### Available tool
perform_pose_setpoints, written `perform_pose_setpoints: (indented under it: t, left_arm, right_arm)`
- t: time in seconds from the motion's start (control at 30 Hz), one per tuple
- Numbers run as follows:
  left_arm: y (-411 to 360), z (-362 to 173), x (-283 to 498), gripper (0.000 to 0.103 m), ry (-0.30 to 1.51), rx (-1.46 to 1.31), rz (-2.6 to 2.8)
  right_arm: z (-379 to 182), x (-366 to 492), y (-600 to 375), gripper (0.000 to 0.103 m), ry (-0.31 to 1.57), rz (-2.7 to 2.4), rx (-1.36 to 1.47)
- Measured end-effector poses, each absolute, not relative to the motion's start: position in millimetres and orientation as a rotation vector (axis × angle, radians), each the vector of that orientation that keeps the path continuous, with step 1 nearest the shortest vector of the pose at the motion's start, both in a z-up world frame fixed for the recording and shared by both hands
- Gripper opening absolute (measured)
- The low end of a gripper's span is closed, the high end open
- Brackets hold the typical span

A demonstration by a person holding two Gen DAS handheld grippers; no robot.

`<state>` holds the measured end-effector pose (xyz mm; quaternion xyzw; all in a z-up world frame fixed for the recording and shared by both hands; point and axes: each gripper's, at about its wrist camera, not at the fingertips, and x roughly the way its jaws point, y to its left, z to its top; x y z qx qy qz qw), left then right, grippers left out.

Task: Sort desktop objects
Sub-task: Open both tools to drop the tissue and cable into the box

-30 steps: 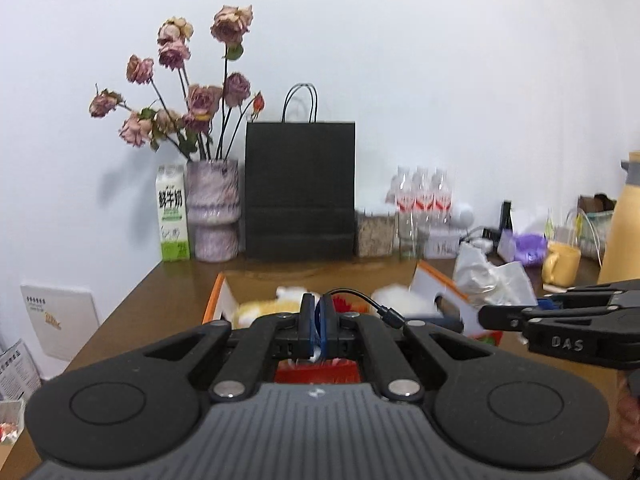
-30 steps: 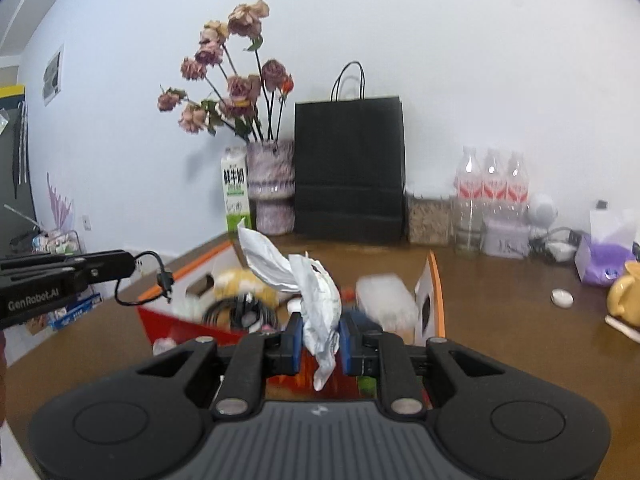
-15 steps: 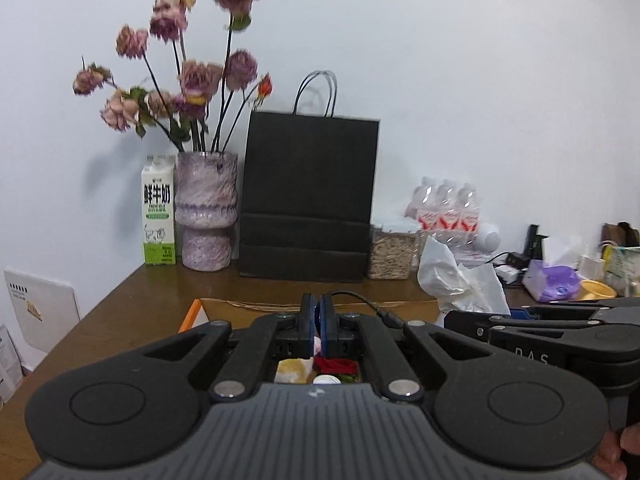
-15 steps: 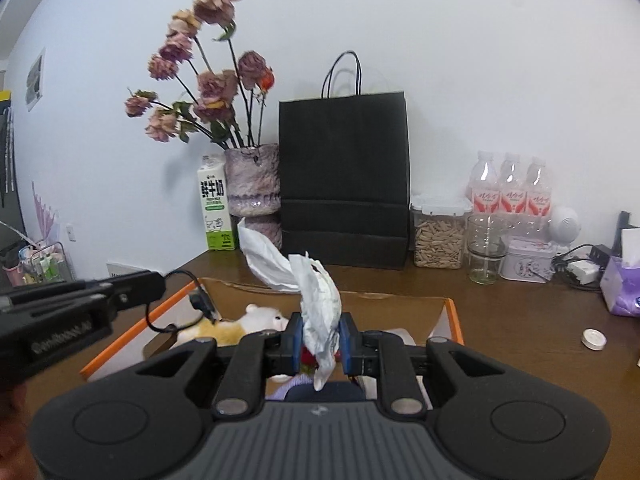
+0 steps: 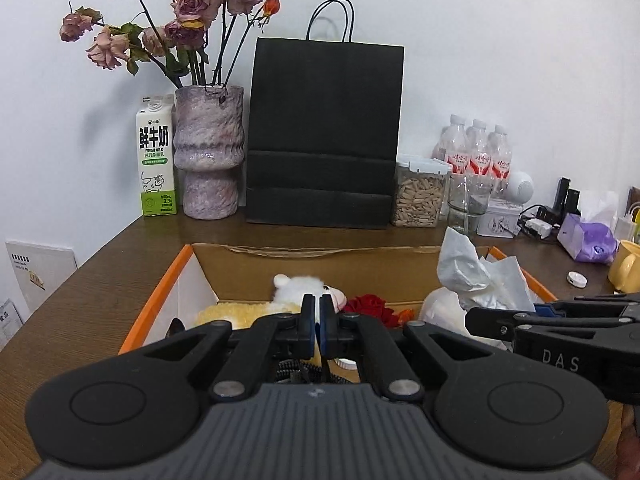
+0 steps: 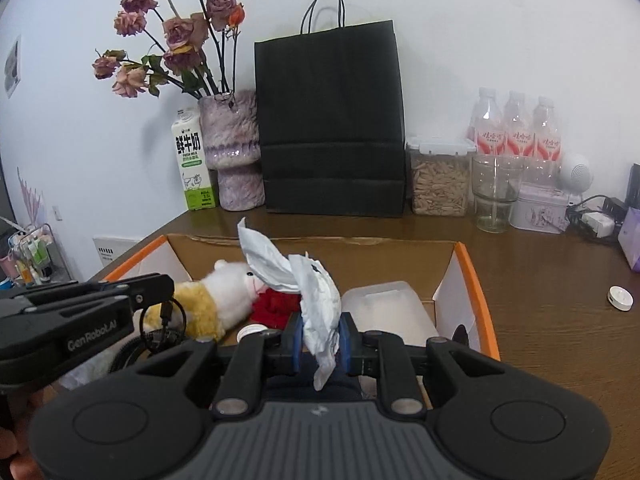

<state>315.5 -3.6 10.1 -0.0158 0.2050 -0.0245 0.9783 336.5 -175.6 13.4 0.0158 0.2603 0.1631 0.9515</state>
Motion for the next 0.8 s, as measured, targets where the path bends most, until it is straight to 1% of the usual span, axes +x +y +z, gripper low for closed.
perform_pose_setpoints:
  t: [0.07,0.1,0.17,0.2,0.23,0.3,0.33,0.37,0.4,0.43,0.47,0.53,0.57,0.8]
  left_arm:
    - [-5,9,315,0.003,0.412,-0.024,-0.049]
    - [-5,7,315,0.003,0.411,-0.022,-0.049]
    - [-5,6,315,0.005,0.408,-0.022,-0.046]
    - [-4,5,314,0.005,0.407,-0.020,-0.040]
    - [-5,5,313,0.008,0.404,-0.016,-0.037]
    - [-4,6,311,0.029,0.396,-0.015,-0.027]
    - [-4,7,310,0.060,0.390,-0.016,-0.017]
    - [-4,8,307,0.076,0.375,-0.013,-0.003]
    - [-5,10,303,0.077,0.349,-0.003,0.016]
    - [-5,12,300,0.081,0.332,0.004,0.027]
    - [-5,14,297,0.091,0.315,0.004,0.043]
    - [-2,16,293,0.103,0.281,-0.010,0.093]
    - [-1,17,292,0.103,0.266,-0.016,0.096]
    - [-2,18,288,0.103,0.257,-0.019,0.075]
  right_arm:
    - [13,334,-176,0.018,0.527,0.332,0.030]
    - [13,334,-175,0.020,0.528,0.332,0.029]
    - [13,334,-176,0.021,0.527,0.324,0.030]
    - [12,333,-176,0.030,0.527,0.318,0.030]
    - [12,333,-177,0.036,0.527,0.317,0.032]
    - [13,330,-178,0.066,0.512,0.310,0.037]
    - [14,328,-179,0.070,0.502,0.306,0.034]
    - [16,326,-179,0.078,0.492,0.304,0.029]
    - [17,323,-180,0.085,0.477,0.298,0.026]
    - [20,321,-181,0.089,0.465,0.290,0.028]
    - [22,319,-182,0.092,0.455,0.285,0.029]
    - [25,315,-185,0.098,0.440,0.279,0.040]
    - [26,314,-187,0.103,0.434,0.276,0.047]
    - [34,308,-190,0.103,0.400,0.270,0.056]
